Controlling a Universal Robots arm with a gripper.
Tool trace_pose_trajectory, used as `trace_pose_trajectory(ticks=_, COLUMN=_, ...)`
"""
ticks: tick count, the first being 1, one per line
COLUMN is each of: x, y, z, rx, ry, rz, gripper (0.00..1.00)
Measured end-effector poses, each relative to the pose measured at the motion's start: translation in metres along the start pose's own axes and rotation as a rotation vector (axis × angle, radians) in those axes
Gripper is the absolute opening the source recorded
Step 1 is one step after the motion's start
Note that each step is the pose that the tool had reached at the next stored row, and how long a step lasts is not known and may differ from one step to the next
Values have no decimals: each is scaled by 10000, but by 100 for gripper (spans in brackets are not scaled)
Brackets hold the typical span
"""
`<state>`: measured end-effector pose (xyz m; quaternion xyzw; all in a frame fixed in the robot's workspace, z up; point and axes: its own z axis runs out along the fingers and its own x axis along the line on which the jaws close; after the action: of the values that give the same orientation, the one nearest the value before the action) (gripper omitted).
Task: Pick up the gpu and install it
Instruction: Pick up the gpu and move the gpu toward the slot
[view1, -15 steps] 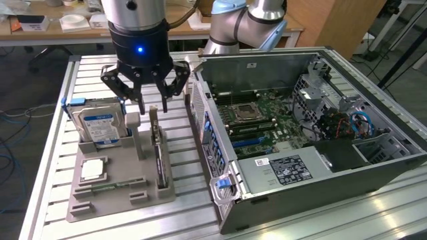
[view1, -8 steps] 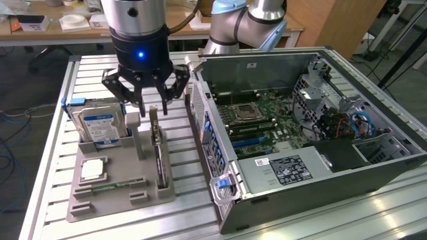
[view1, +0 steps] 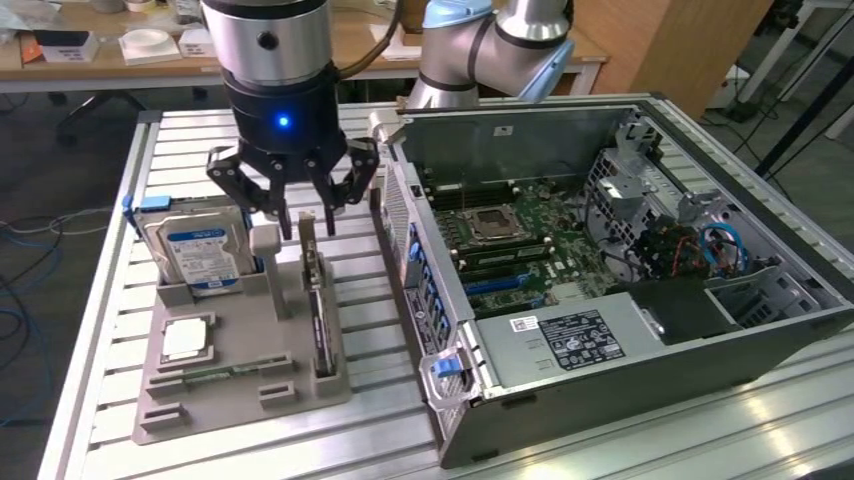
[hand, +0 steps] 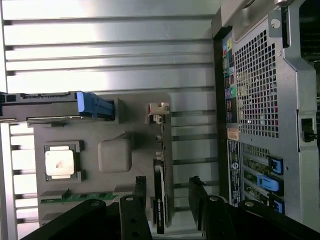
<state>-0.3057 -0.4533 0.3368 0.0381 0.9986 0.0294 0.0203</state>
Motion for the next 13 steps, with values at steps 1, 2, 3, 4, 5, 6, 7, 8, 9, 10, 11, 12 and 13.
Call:
trace_pose_trajectory(ticks=1, x=1, y=-1, z=12, rx=-8, ry=0, rz=0, gripper=47)
trace_pose_trajectory(ticks=2, x=1, y=-1, z=23, rx=-15, ry=0, rz=0, gripper=47)
trace_pose_trajectory(ticks=3, x=1, y=-2, z=33, rx=-21, ry=1, rz=0, gripper=47)
trace_pose_trajectory(ticks=4, x=2, y=-3, z=43, rx=-26, ry=1, rz=1, gripper=47)
trace_pose_trajectory(ticks=5, x=2, y=-3, z=53, rx=-32, ry=1, rz=2, gripper=47)
trace_pose_trajectory(ticks=6, x=2, y=-4, z=61, rx=-37, ry=2, rz=1, gripper=47)
trace_pose_trajectory(ticks=7, x=3, y=-4, z=70, rx=-39, ry=2, rz=1, gripper=47)
trace_pose_trajectory(ticks=8, x=3, y=-5, z=79, rx=-41, ry=2, rz=2, gripper=47)
trace_pose_trajectory(ticks=9, x=3, y=-5, z=86, rx=-42, ry=2, rz=2, gripper=47)
trace_pose_trajectory(ticks=10, x=4, y=-6, z=94, rx=-42, ry=2, rz=2, gripper=47)
trace_pose_trajectory(ticks=11, x=4, y=-6, z=102, rx=-43, ry=2, rz=2, gripper=47)
trace_pose_trajectory(ticks=12, x=4, y=-7, z=110, rx=-43, ry=2, rz=2, gripper=47)
trace_pose_trajectory(ticks=13, x=4, y=-7, z=118, rx=-43, ry=3, rz=2, gripper=47)
